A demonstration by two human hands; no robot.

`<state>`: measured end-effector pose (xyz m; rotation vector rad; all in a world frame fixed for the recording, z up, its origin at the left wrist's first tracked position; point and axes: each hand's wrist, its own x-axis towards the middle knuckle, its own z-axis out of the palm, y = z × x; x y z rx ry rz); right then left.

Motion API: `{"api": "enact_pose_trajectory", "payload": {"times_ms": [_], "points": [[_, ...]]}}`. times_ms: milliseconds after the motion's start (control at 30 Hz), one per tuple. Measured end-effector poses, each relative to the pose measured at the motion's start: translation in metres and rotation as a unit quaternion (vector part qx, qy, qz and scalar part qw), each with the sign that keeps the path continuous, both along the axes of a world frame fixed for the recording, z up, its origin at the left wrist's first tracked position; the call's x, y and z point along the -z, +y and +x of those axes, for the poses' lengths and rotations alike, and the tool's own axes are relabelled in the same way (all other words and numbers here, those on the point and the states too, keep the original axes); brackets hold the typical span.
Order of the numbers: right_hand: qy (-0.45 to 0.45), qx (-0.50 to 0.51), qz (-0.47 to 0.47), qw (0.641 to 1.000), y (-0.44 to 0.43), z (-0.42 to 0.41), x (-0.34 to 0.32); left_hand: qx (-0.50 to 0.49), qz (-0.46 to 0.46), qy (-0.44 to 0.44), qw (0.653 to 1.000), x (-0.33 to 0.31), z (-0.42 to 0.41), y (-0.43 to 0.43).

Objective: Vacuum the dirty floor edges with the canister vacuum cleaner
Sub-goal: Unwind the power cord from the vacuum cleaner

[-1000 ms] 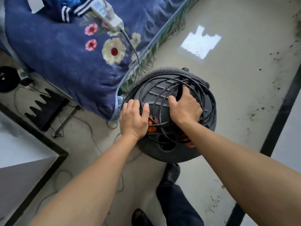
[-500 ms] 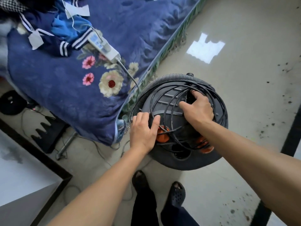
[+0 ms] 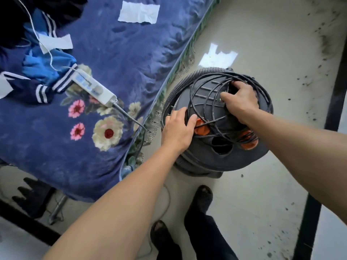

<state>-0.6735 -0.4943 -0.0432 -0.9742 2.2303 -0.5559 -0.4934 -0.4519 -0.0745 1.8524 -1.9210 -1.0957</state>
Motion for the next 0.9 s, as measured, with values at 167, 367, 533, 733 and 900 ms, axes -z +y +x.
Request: {"api": "enact_pose_trajectory", "payload": {"times_ms": [167, 367, 533, 733, 900], "points": [[0.055, -0.026, 0.011, 0.998, -0.063, -0.032, 0.005, -0.053, -0.007, -0.006, 0.999, 0.002, -0.042, -0.063], [0.11, -0.073, 0.014, 0.991, -0.126, -0.051, 0.014, -0.105, -0.076, -0.046, 0.99, 0.019, -0.071, -0.111], [0.111, -0.091, 0.005, 0.99, -0.174, -0.064, 0.013, -0.12, -0.109, -0.056, 0.985, 0.021, -0.086, -0.154], [0.109, -0.081, 0.007, 0.991, -0.231, -0.083, 0.012, -0.104, -0.122, -0.073, 0.984, 0.023, -0.103, -0.217], [0.126, -0.034, 0.015, 0.991, -0.279, -0.109, 0.014, -0.072, -0.137, -0.059, 0.986, 0.025, -0.127, -0.281]]}}
